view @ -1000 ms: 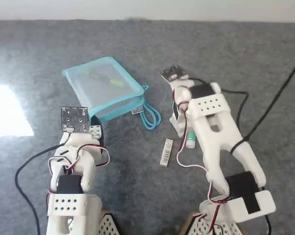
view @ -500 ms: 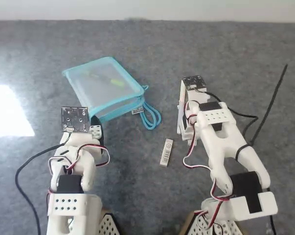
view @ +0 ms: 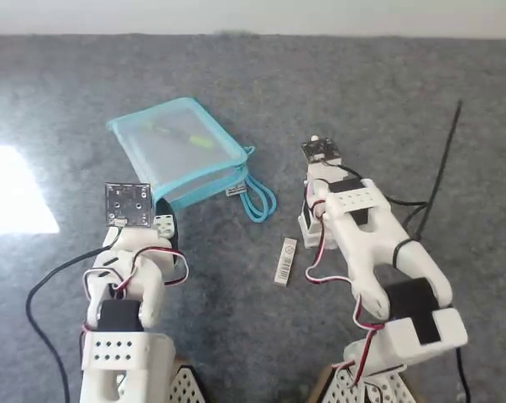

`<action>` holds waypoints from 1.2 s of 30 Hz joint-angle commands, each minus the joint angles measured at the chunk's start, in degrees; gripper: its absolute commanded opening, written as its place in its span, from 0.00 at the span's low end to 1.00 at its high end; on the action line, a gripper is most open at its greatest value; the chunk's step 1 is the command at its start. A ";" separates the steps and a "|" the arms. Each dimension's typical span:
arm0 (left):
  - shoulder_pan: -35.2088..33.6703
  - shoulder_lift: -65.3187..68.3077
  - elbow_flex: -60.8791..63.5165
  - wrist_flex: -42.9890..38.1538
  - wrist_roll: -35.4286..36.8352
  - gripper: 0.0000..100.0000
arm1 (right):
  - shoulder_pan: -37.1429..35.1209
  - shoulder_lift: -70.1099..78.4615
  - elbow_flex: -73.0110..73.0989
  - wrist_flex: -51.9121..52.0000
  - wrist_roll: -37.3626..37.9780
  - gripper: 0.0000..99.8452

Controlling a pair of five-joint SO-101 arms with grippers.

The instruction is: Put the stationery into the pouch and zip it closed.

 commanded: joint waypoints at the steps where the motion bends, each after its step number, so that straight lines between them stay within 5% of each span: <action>1: 0.35 -0.18 -0.40 -0.62 -0.09 0.01 | 0.04 1.36 -3.34 1.36 -0.62 0.19; 7: 0.70 -0.18 -0.40 -0.62 -0.09 0.01 | 0.04 -2.68 -3.87 4.62 -0.18 0.00; 17: 0.70 -0.18 -0.40 -0.62 -0.09 0.01 | -2.15 -30.73 -5.27 18.24 8.44 0.01; 22: 0.70 -0.18 -0.40 -0.62 -0.09 0.01 | -13.41 -41.01 -10.90 23.78 9.76 0.01; 27: 0.79 -0.18 -0.40 -0.62 -0.09 0.01 | -26.77 -35.47 -18.81 29.76 9.76 0.01; 36: 0.79 -0.18 -0.31 -0.62 -0.09 0.01 | -28.18 -9.45 -34.37 30.73 12.66 0.01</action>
